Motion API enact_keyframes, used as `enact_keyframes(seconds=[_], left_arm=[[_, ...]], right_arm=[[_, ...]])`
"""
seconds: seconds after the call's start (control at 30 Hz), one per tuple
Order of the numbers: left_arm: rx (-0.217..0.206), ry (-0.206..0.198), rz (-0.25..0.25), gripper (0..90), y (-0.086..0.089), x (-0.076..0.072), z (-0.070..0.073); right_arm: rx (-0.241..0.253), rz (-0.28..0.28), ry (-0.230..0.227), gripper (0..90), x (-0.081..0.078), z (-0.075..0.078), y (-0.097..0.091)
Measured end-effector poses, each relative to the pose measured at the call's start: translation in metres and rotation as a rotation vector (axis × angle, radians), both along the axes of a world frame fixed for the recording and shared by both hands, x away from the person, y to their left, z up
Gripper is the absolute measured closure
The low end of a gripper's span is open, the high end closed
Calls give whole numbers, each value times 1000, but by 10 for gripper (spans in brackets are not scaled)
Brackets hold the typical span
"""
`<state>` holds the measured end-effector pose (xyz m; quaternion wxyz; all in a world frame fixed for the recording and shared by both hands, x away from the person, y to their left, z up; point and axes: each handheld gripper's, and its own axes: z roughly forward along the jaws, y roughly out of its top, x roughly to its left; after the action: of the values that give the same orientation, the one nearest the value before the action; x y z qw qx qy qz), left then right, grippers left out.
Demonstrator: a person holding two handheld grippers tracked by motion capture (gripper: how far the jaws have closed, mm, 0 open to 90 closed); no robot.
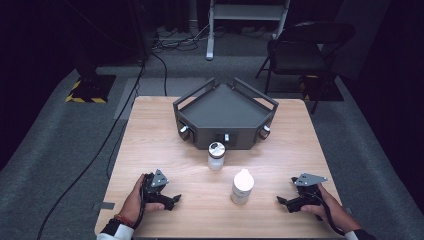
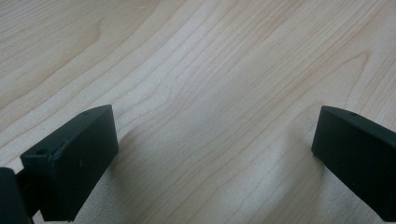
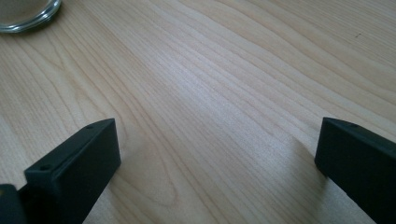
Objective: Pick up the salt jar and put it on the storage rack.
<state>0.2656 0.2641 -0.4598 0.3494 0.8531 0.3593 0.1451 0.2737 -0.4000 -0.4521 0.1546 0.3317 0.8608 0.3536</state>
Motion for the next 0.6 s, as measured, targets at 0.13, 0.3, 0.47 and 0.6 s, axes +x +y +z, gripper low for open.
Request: enact_keyframes(seconds=[0.13,0.3,0.47,0.6], left_arm=[[0,-1,2,0,0,-1,0],[1,0,3,0,1,-2,0],[1,0,4,0,1,-2,0],[1,0,5,0,1,-3,0]], right_arm=[[0,3,0,0,0,0,0],[0,6,3,0,2,0,0],[0,13,3,0,3,0,-1],[1,15,2,0,3,0,-1]])
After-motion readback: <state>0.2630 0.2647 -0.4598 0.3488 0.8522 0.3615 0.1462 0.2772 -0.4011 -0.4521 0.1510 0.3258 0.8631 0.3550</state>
